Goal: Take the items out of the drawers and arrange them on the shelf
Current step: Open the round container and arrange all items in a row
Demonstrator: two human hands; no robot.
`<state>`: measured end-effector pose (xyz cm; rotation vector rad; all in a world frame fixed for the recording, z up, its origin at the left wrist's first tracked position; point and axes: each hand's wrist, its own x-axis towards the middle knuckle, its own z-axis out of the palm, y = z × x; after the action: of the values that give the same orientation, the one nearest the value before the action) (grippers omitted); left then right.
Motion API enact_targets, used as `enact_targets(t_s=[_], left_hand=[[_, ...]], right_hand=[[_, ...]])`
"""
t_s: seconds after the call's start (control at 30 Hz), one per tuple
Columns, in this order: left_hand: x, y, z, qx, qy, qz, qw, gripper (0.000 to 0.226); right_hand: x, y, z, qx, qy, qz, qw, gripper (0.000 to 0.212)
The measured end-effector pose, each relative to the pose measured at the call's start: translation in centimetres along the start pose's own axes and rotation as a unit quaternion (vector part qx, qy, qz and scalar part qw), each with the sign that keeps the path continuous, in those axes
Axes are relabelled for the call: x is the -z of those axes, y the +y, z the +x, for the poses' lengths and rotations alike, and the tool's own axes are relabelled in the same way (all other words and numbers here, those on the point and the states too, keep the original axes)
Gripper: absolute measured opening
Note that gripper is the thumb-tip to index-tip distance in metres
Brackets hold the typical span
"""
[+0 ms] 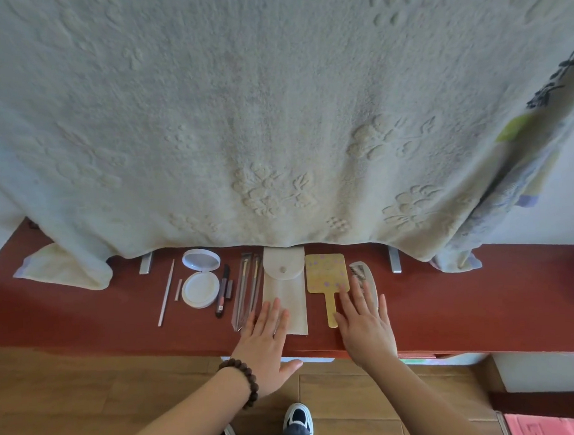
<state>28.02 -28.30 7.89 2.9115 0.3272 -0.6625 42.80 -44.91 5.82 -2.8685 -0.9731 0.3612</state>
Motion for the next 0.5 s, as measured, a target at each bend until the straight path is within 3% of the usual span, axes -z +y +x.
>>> enact_targets(t_s=[0.1, 0.5], left_hand=[[-0.4, 0.6, -0.4, 0.009, 0.019, -0.013, 1.0, 0.087], [-0.8, 1.1, -0.5, 0.017, 0.0, -0.022, 1.0, 0.087]], right_hand=[[-0.1, -1.5, 0.7, 0.033, -0.021, -0.006, 0.999, 0.057], [-1.3, -2.7, 0.8, -0.016, -0.03, -0.002, 0.999, 0.056]])
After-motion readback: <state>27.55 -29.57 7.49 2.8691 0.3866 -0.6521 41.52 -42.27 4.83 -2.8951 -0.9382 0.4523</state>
